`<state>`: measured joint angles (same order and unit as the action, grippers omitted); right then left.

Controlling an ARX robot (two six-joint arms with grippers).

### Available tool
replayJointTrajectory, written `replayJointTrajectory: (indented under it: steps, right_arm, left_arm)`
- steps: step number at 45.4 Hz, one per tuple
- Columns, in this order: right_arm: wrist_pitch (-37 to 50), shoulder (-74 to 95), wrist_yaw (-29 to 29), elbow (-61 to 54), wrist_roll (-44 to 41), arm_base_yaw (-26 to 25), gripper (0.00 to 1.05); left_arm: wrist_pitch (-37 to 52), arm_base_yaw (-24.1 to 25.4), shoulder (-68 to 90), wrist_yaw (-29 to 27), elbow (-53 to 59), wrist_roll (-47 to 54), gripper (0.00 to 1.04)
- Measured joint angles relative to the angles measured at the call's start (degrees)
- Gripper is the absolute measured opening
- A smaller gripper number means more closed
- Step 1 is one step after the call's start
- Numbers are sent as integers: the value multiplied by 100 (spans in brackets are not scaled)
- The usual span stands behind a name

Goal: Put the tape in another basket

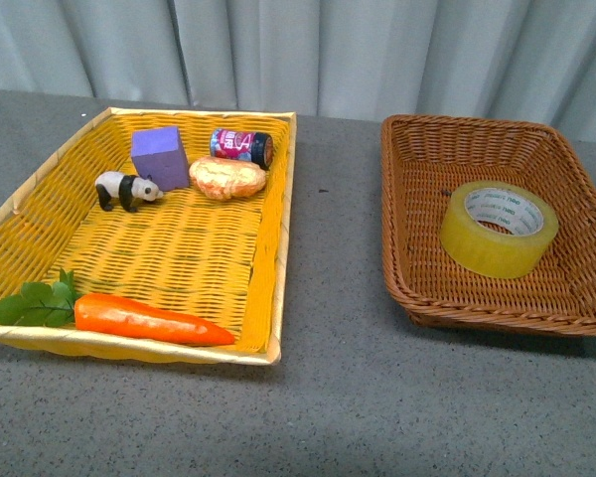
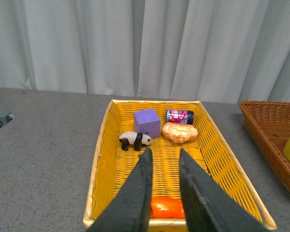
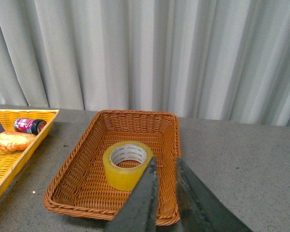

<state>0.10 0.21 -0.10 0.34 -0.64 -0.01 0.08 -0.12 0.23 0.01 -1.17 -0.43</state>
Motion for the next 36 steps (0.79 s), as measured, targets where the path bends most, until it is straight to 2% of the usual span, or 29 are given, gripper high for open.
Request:
replayJointTrajectory:
  steps: [9,19,21,24,36]
  right_arm:
    - [0,0,2,0,0,0,55]
    - [0,0,2,0,0,0,94]
    - [0,0,2,0,7,0,98]
    - [0,0,2,0,4,0,95]
    - [0,0,2,0,4,0,96]
  left_arm:
    - [0,0,0,0,0,0,61]
    - [0,0,0,0,0,0,100]
    - [0,2,0,0,0,7,99]
    - [0,0,0,0,0,7,98]
    - [0,0,0,0,0,7,98]
